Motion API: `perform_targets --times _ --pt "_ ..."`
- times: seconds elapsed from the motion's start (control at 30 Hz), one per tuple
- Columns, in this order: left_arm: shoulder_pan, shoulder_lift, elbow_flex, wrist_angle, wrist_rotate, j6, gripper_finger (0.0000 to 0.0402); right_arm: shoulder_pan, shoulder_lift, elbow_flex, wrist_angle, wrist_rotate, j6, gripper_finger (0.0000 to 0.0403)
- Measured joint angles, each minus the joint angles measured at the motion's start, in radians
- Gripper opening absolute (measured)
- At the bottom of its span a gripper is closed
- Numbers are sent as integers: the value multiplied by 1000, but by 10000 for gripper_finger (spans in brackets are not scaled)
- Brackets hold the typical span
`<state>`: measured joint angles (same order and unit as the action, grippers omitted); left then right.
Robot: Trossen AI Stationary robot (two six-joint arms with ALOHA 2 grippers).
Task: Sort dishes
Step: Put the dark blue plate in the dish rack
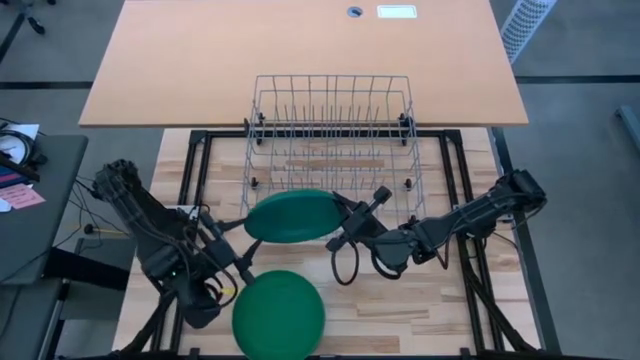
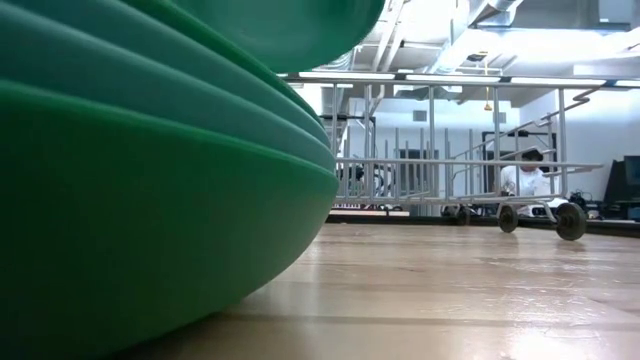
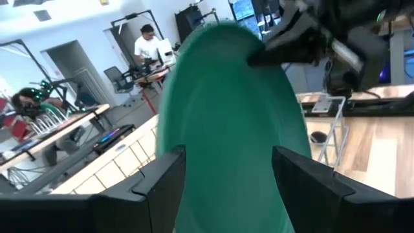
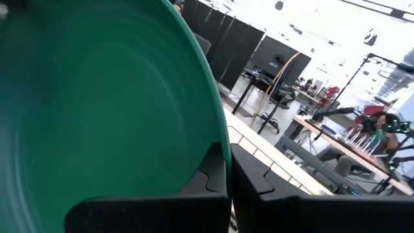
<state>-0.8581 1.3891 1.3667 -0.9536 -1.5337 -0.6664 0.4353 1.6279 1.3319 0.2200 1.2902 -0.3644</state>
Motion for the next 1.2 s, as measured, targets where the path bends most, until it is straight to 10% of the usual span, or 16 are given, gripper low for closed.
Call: perform_targets --times 0.73,1.2 --pt "80 -1 32 -157 14 -44 214 3 0 0 -2 -2 -26 4" --pt "140 -1 32 -184 29 -36 23 3 0 0 -1 18 -34 4"
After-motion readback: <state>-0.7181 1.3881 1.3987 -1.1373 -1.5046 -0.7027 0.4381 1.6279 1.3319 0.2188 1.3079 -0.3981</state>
